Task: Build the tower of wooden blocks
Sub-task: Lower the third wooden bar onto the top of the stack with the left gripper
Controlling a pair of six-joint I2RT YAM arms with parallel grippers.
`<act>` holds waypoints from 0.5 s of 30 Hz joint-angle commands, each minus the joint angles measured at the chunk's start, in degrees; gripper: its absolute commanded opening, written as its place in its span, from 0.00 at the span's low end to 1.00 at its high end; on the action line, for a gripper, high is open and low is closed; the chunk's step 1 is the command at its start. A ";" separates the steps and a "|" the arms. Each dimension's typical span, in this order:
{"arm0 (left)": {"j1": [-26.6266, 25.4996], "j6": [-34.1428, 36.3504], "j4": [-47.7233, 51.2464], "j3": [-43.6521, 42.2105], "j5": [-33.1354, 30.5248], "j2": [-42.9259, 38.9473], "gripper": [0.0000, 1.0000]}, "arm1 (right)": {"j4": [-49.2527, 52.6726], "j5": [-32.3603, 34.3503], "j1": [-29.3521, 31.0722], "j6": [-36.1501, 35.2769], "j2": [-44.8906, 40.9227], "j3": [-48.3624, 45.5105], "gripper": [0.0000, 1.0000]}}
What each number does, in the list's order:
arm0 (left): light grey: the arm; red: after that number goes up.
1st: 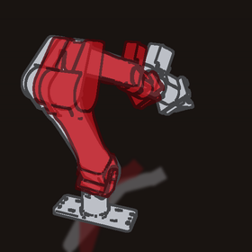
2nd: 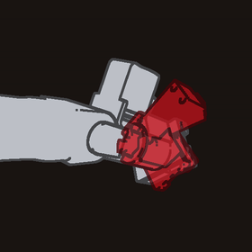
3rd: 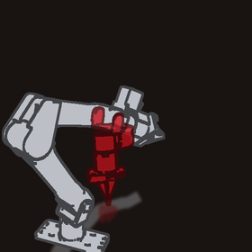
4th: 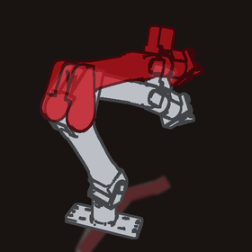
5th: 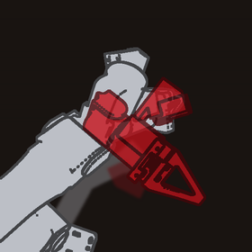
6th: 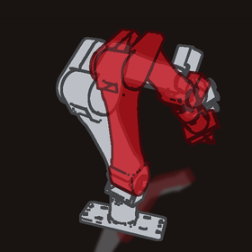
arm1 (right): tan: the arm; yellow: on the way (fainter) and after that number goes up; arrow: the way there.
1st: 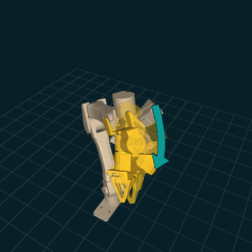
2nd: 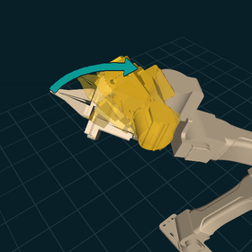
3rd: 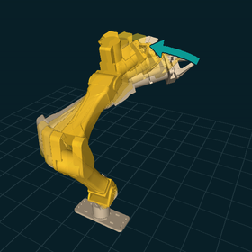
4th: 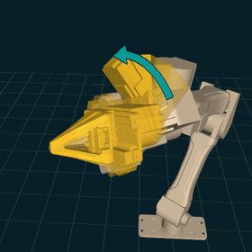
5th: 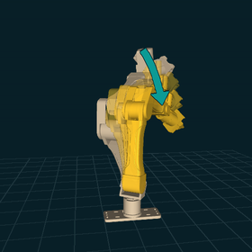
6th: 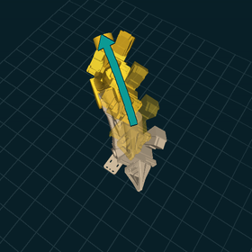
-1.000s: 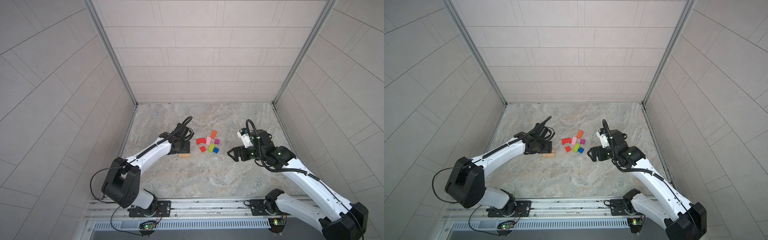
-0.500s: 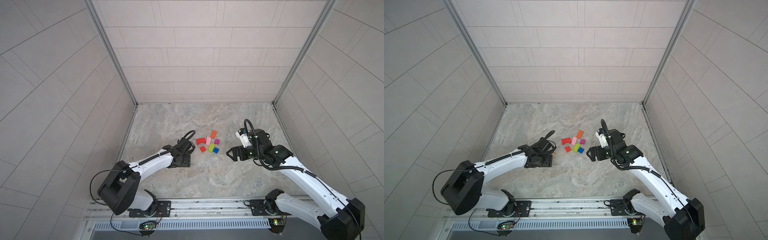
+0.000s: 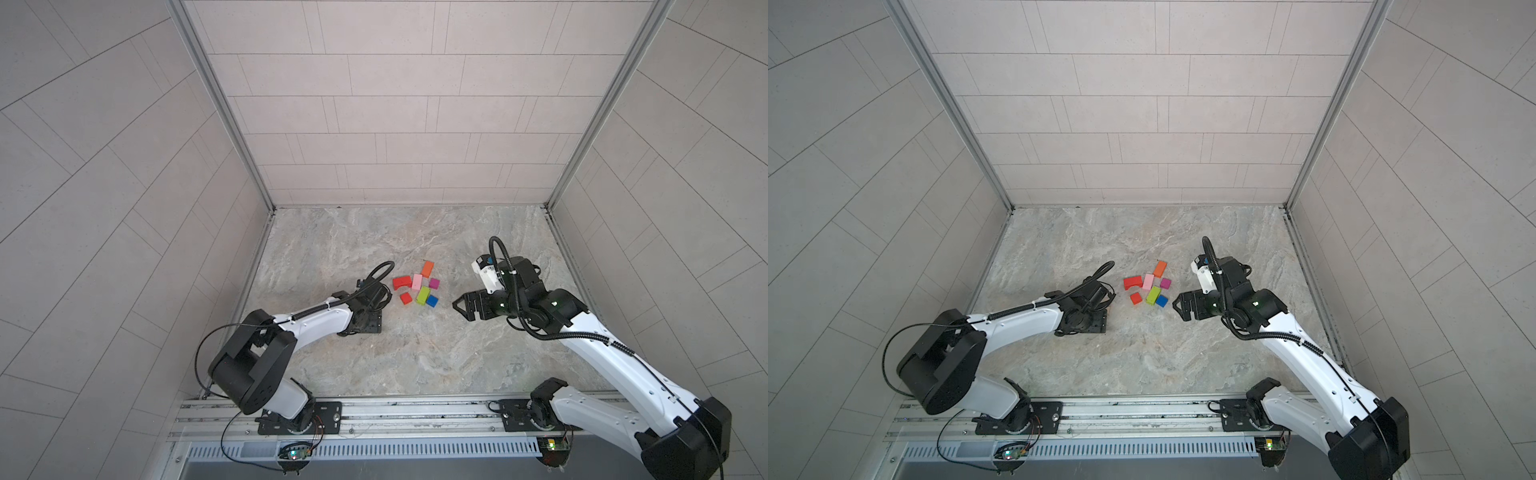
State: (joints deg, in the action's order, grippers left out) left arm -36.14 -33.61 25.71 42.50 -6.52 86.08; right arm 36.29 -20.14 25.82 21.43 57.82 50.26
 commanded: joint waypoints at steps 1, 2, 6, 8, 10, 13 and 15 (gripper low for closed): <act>-0.38 0.56 -1.62 0.26 -0.84 1.49 0.74 | 0.57 0.97 0.00 0.15 -0.62 0.18 0.99; -0.42 0.54 -1.79 0.55 -0.83 2.08 0.74 | 0.62 0.98 -0.01 0.03 -0.61 0.33 0.99; -0.52 0.80 -2.20 1.43 -1.04 4.36 0.75 | 0.79 1.01 -0.04 -0.16 -0.34 0.60 0.99; -0.56 0.83 -2.64 1.78 -0.71 5.17 0.75 | 0.71 1.05 -0.01 -0.16 -0.27 0.52 0.99; -0.51 0.76 -2.91 2.00 -0.66 5.73 0.75 | 0.75 1.06 0.01 -0.17 -0.31 0.47 0.99; -0.53 0.56 -3.04 2.25 -0.88 6.09 0.75 | 0.80 1.22 0.02 -0.16 -0.39 0.36 0.99; -0.52 0.48 -2.98 2.57 -0.90 6.29 0.75 | 0.80 1.16 0.02 -0.19 -0.43 0.26 0.99</act>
State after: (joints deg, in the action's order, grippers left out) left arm -36.42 -33.43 23.92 45.23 -7.40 89.62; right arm 36.32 -19.92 25.82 21.43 57.82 50.26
